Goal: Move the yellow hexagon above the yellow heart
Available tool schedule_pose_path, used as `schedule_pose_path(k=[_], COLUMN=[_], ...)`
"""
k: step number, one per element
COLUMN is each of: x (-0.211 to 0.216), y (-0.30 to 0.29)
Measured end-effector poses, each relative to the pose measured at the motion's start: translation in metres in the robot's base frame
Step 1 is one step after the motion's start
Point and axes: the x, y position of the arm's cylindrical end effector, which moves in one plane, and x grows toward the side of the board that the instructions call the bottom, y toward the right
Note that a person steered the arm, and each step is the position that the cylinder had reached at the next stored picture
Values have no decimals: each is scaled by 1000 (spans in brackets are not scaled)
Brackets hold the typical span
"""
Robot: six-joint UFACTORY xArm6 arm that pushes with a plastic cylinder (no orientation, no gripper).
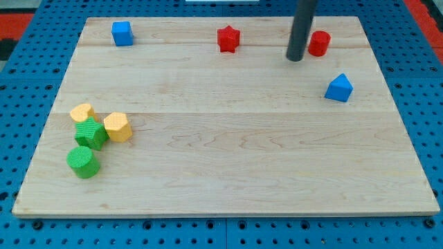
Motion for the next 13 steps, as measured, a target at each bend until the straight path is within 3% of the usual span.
schedule_pose_path(k=[3,4,5,7,8,9,13], x=[0,62,111,189,204,192,95], y=[-77,-80,-127,-161,-222,-273,-318])
